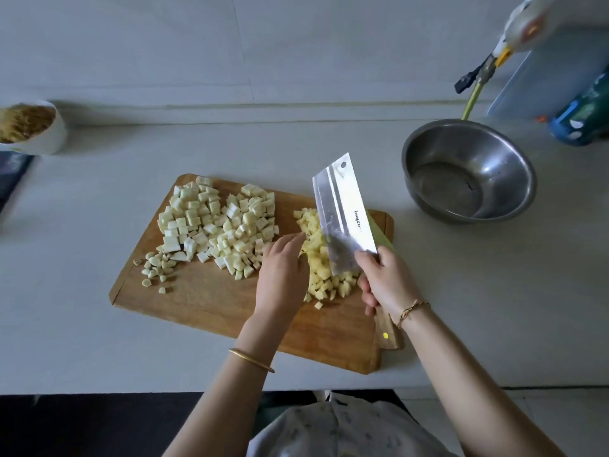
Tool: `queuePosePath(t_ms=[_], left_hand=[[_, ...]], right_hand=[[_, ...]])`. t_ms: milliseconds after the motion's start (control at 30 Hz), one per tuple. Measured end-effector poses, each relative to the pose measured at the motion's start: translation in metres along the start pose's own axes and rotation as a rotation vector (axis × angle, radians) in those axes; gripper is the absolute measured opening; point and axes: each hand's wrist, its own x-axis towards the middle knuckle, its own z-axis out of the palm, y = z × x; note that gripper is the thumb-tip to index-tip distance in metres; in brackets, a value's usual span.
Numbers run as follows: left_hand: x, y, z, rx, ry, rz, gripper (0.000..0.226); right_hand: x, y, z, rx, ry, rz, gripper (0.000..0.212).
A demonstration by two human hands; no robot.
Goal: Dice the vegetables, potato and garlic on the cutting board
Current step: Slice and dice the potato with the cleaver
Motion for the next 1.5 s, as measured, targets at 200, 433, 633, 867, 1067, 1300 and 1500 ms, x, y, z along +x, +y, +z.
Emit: queuePosePath(t_ms=[200, 433, 633, 867, 1067, 1300, 1500], left_hand=[[-0.004, 0.021, 0.034, 0.221, -0.150, 0.196, 0.072], [-0.003, 0.017, 0.041, 0.156, -0.141, -0.016, 0.074], [0.021, 0.025, 0.007, -0.159, 0.216, -0.161, 0.042], [0.015, 0.043, -0.018, -0.295, 0.693, -0.182, 0.034], [0.027, 0.052, 0.000, -0.040, 0.270, 0.367, 0.031], [0.033, 0.054, 0.027, -0.010, 0.166, 0.524, 0.020], [0.034, 0.058, 0.036, 0.004, 0.208, 0.573, 0.024]], right_hand=[[0.002, -0.007, -0.013, 0.297, -0.123, 0.129, 0.020], [0.010, -0.003, -0.036, 0.211, -0.137, 0.084, 0.024], [0.007, -0.005, -0.051, -0.305, -0.041, -0.285, 0.027], [-0.005, 0.004, -0.040, -0.730, 0.136, -0.646, 0.031], [-0.009, 0.008, -0.034, -0.849, 0.165, -0.711, 0.044], [-0.013, 0.007, -0.036, -0.956, 0.152, -0.686, 0.045], [-0.015, 0.008, -0.042, -1.023, 0.149, -0.700, 0.039]])
